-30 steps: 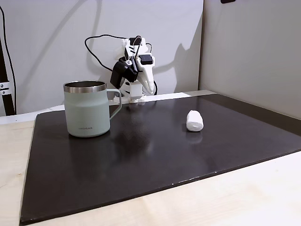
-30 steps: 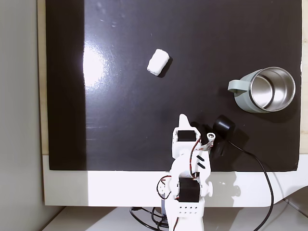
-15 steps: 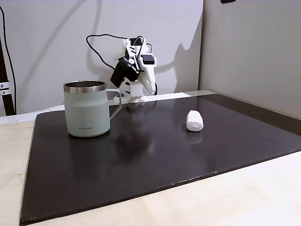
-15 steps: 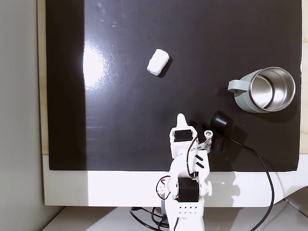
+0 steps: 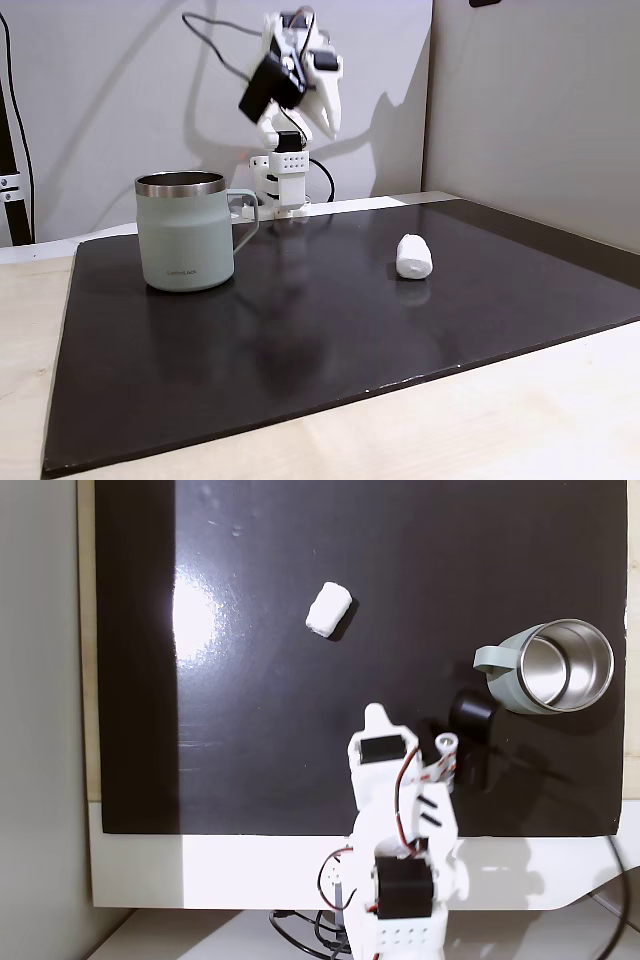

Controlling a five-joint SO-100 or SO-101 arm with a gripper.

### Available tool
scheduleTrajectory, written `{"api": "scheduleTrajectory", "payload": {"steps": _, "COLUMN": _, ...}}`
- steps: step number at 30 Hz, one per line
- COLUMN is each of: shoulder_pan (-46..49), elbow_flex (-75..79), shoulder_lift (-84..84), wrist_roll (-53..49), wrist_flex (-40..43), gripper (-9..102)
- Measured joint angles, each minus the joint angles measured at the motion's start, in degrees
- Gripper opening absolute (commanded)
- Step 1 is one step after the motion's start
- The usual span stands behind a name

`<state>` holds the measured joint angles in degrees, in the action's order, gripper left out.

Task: Grasp a gauze and put it in the cup.

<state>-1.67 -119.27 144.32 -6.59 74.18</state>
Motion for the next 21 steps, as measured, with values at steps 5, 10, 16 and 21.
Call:
{"api": "scheduleTrajectory", "payload": {"steps": 5, "shoulder_pan": 0.7, "elbow_flex": 19.86, "shoulder_lift": -18.19, "wrist_roll": -3.43, "wrist_flex": 8.61, "gripper": 2}}
{"api": "scheduleTrajectory", "payload": {"steps": 10, "shoulder_pan": 1.58, "elbow_flex": 30.23, "shoulder_lift": -29.71, "wrist_roll": -11.16, "wrist_flex": 11.87, "gripper": 12}}
{"api": "scheduleTrajectory", "payload": {"steps": 16, "shoulder_pan": 1.32, "elbow_flex": 35.51, "shoulder_lift": -40.17, "wrist_roll": -20.3, "wrist_flex": 14.41, "gripper": 22}}
{"api": "scheduleTrajectory", "payload": {"steps": 21, "shoulder_pan": 1.32, "elbow_flex": 45.35, "shoulder_lift": -54.05, "wrist_roll": -26.81, "wrist_flex": 19.95, "gripper": 26}}
